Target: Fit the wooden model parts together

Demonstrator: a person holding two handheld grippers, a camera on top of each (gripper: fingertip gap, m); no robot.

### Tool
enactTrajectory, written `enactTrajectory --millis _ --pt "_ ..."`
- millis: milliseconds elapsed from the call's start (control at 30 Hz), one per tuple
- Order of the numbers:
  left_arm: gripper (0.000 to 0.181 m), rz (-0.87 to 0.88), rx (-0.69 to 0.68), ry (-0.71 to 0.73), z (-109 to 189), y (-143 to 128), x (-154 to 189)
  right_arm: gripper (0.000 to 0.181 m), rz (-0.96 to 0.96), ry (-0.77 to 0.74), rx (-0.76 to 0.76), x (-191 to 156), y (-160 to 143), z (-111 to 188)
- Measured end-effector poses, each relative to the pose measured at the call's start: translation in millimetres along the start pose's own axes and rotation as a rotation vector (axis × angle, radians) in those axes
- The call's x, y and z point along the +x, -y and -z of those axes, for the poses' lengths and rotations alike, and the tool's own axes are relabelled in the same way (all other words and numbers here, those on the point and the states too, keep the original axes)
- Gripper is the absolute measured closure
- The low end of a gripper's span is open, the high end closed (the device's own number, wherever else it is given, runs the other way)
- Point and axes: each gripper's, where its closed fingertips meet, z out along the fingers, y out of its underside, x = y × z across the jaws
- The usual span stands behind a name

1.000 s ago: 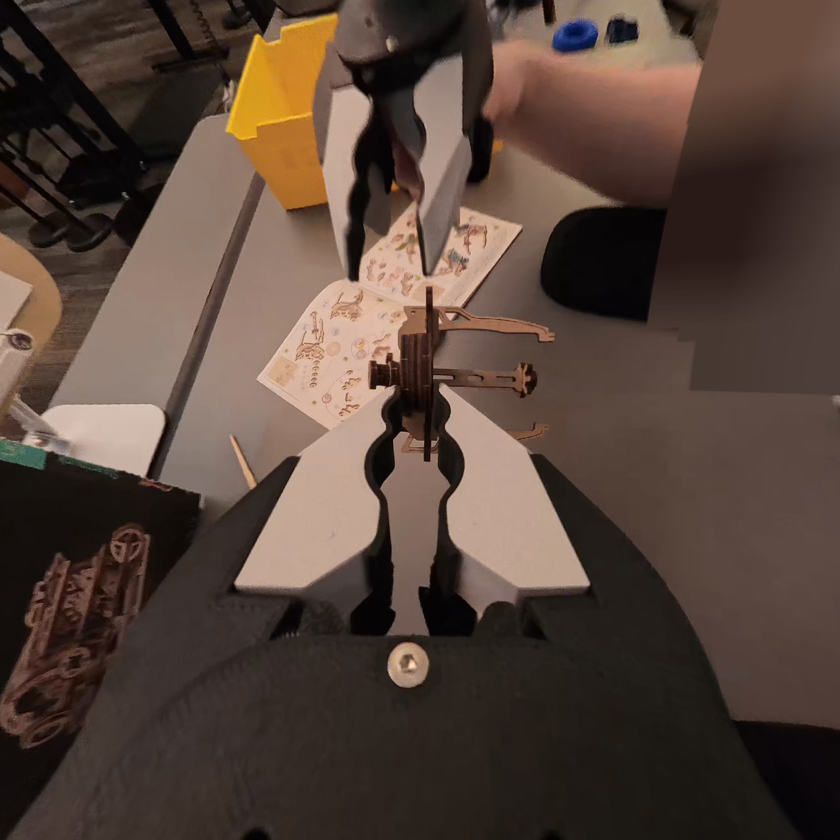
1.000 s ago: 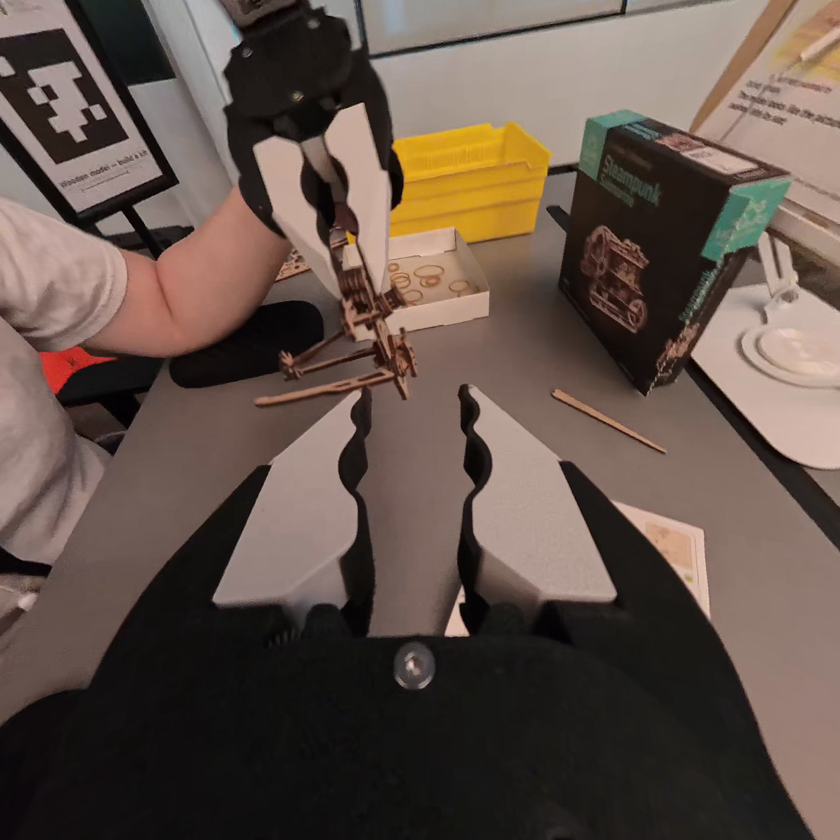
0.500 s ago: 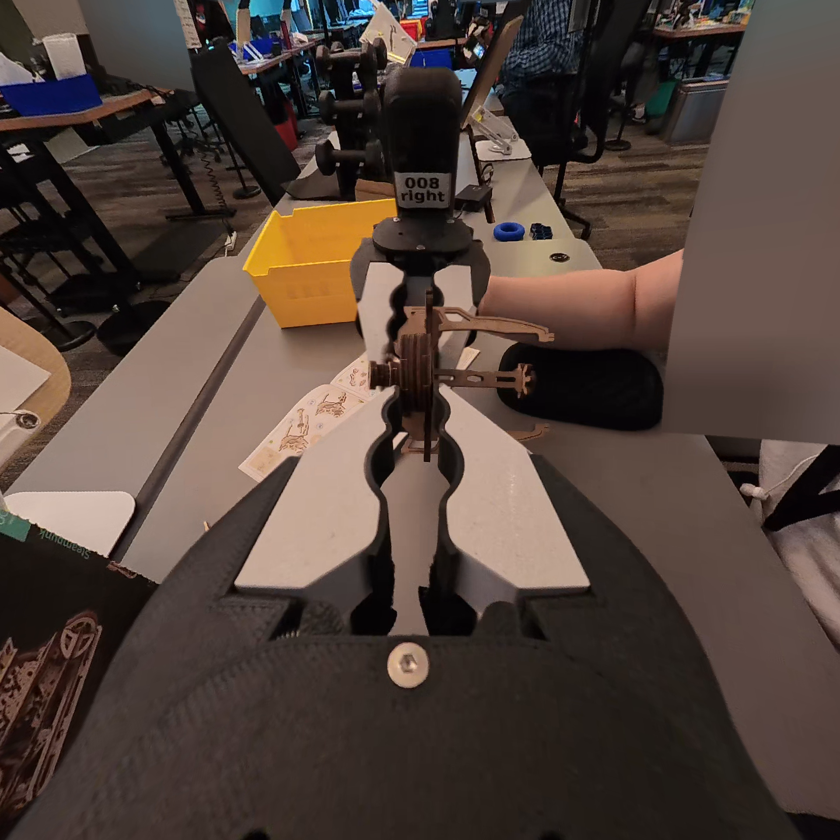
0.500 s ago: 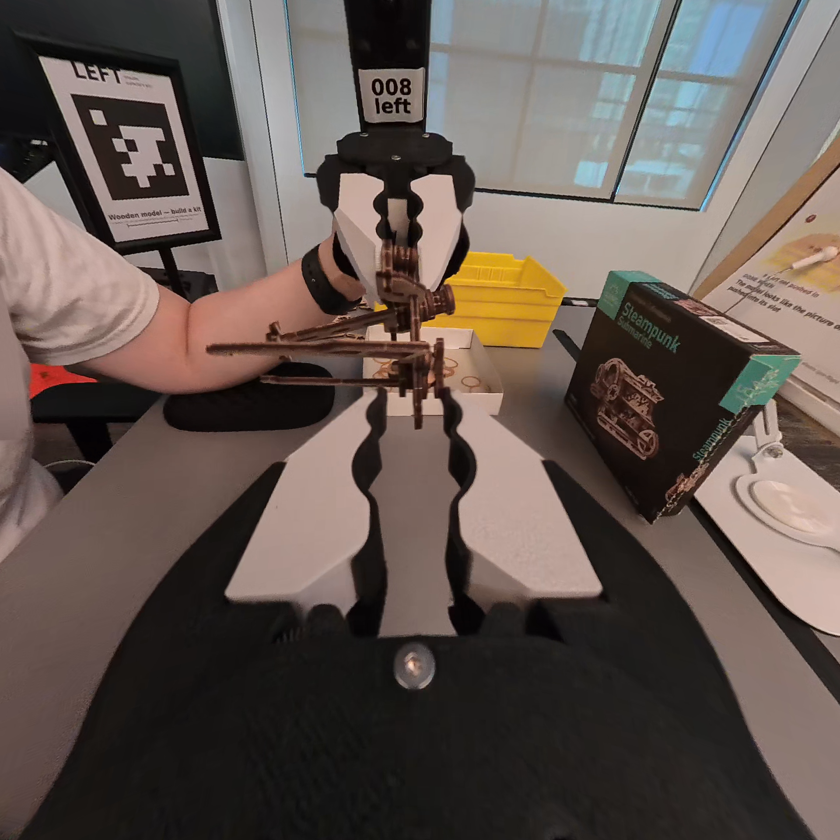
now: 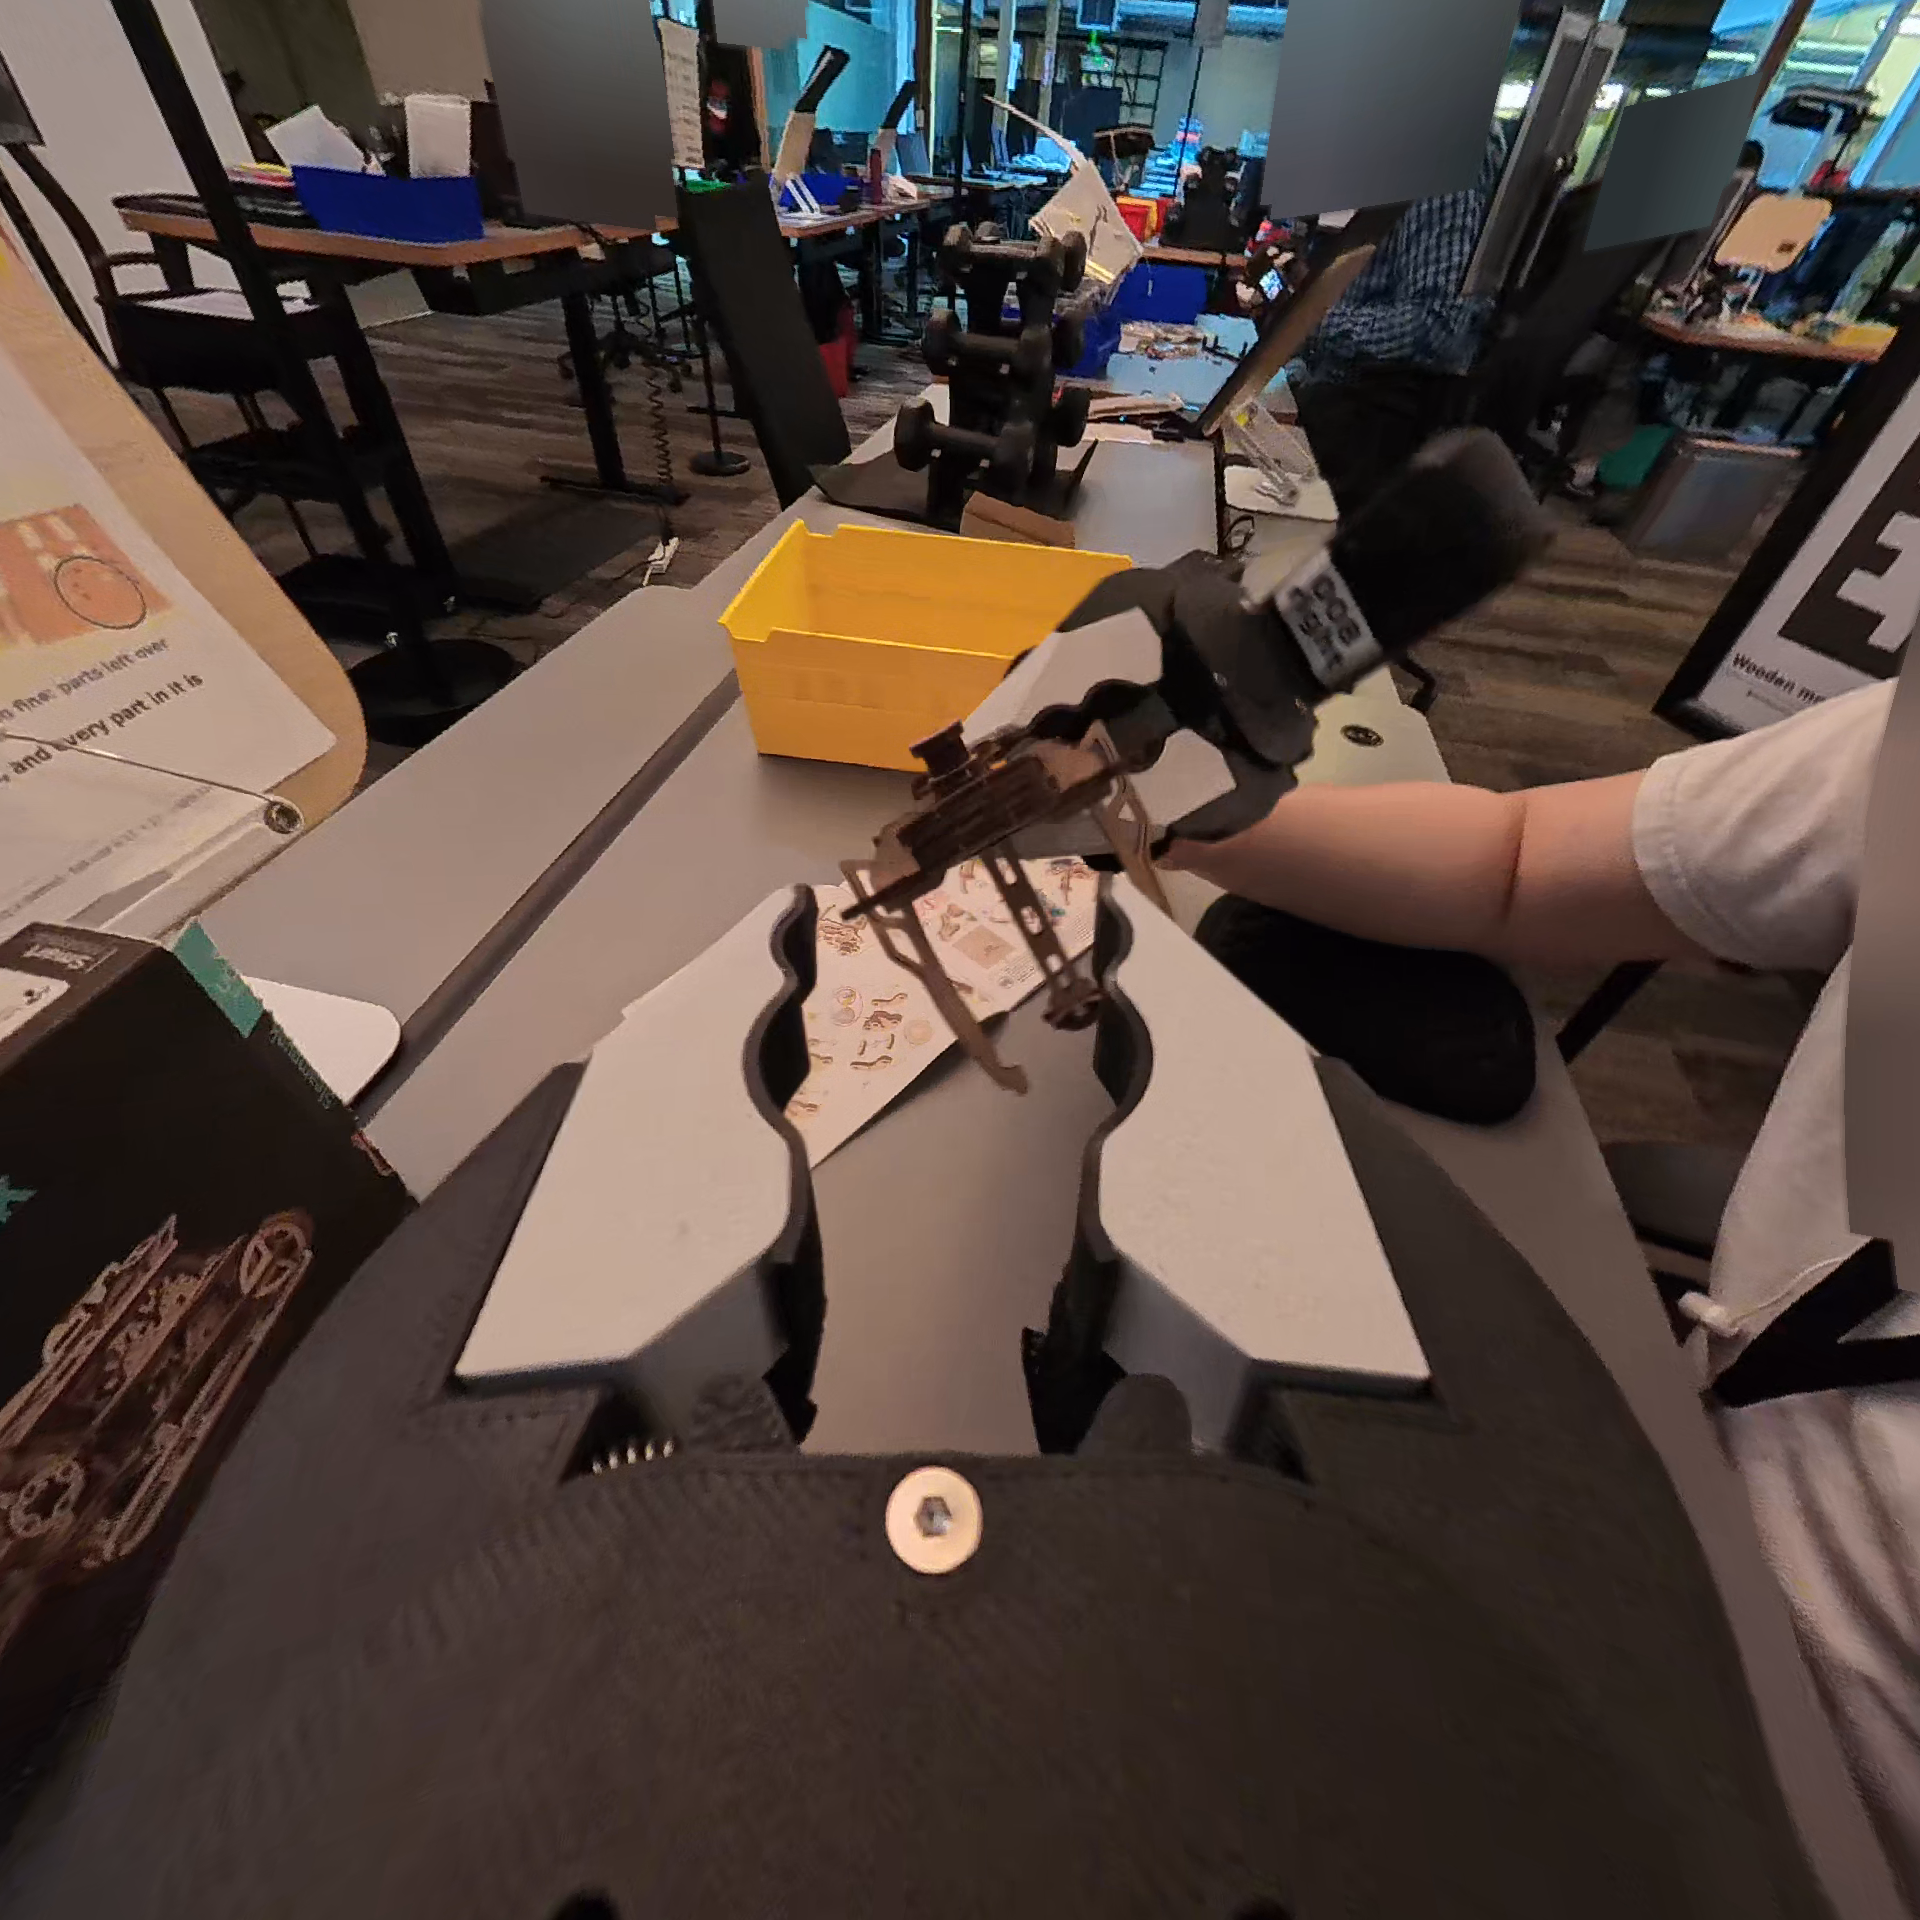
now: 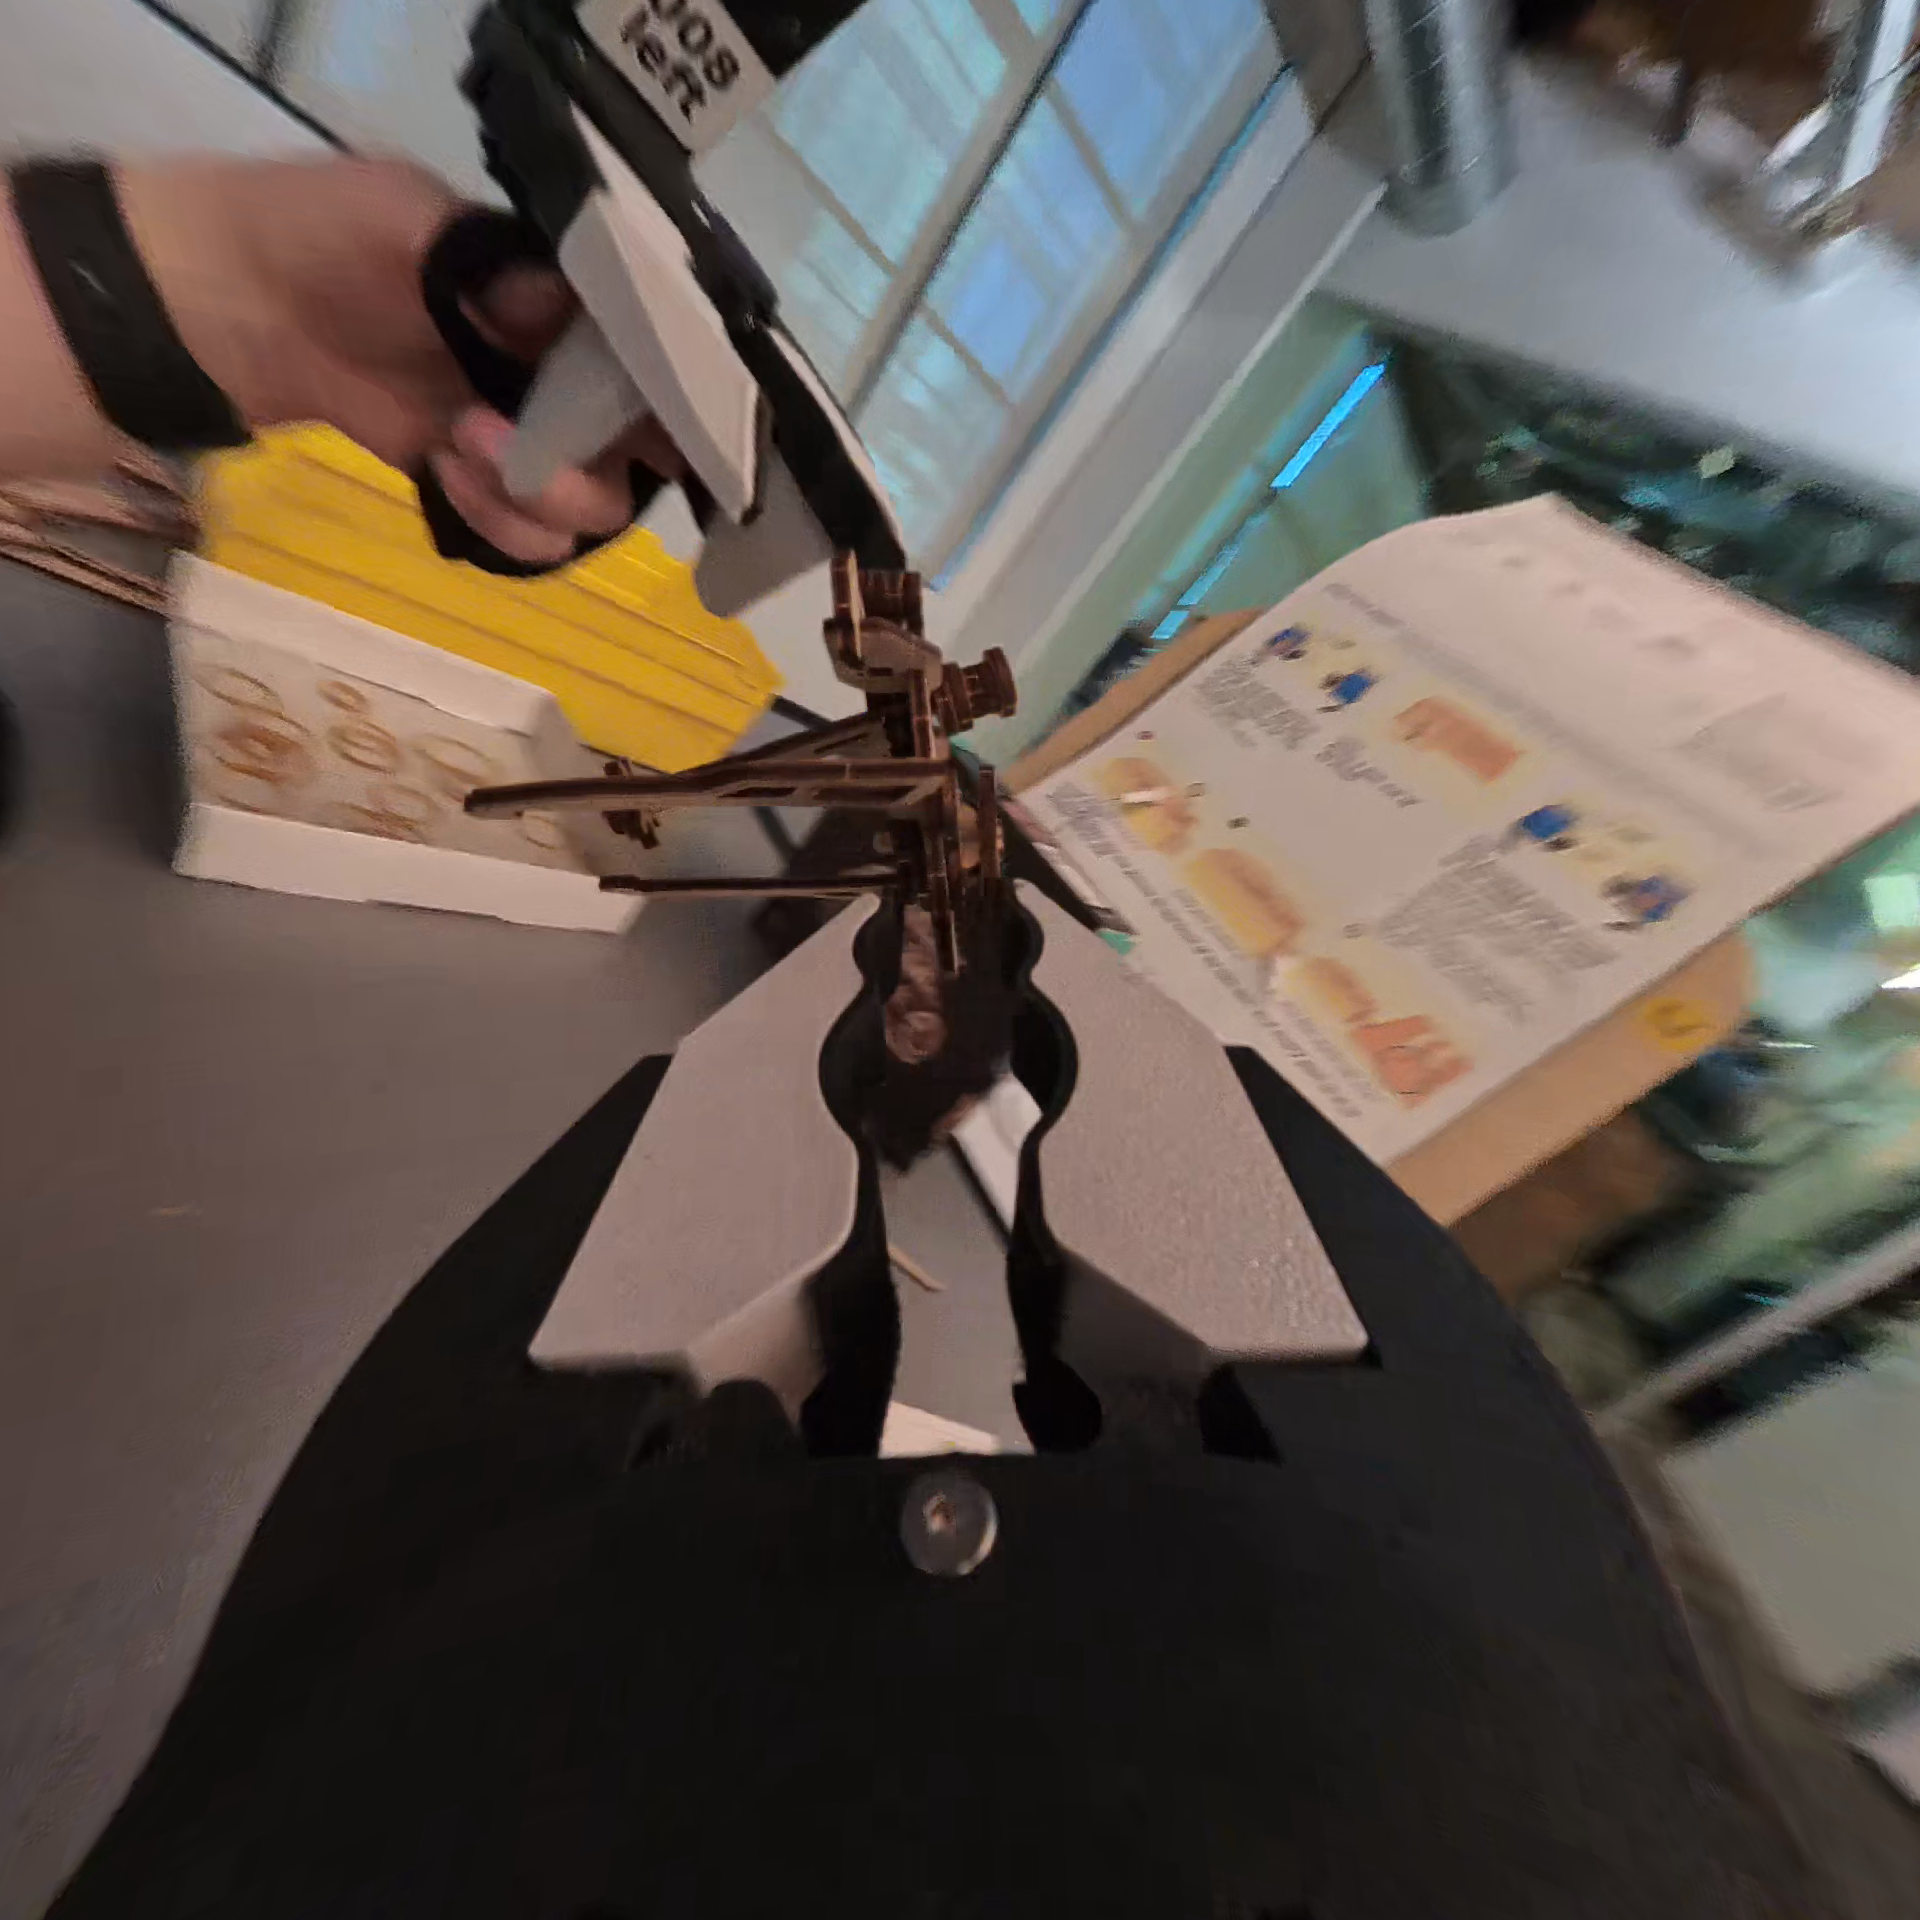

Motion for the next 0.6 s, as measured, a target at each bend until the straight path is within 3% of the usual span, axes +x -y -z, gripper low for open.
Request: enactTrajectory --millis 167,233,333,600 --pt "0.130 0.073 -0.085 -0.006 -6.7 -7.8 5.9 0.165 0.139 -0.188 -0.014 12.1 10.6 2.3" --pt "0.133 0.039 -0.099 0.016 -11.5 -7.4 8.1 0.165 0.126 -0.212 -0.037 15.9 8.0 2.0" --pt "0.136 -0.053 -0.174 0.177 -18.1 -12.3 -5.1 0.165 0.136 -0.244 -0.066 18.6 5.3 1.3" --pt "0.140 -0.075 -0.206 0.292 -33.9 -10.1 -7.2 0.165 0.207 -0.295 -0.128 13.5 8.0 -2.8"
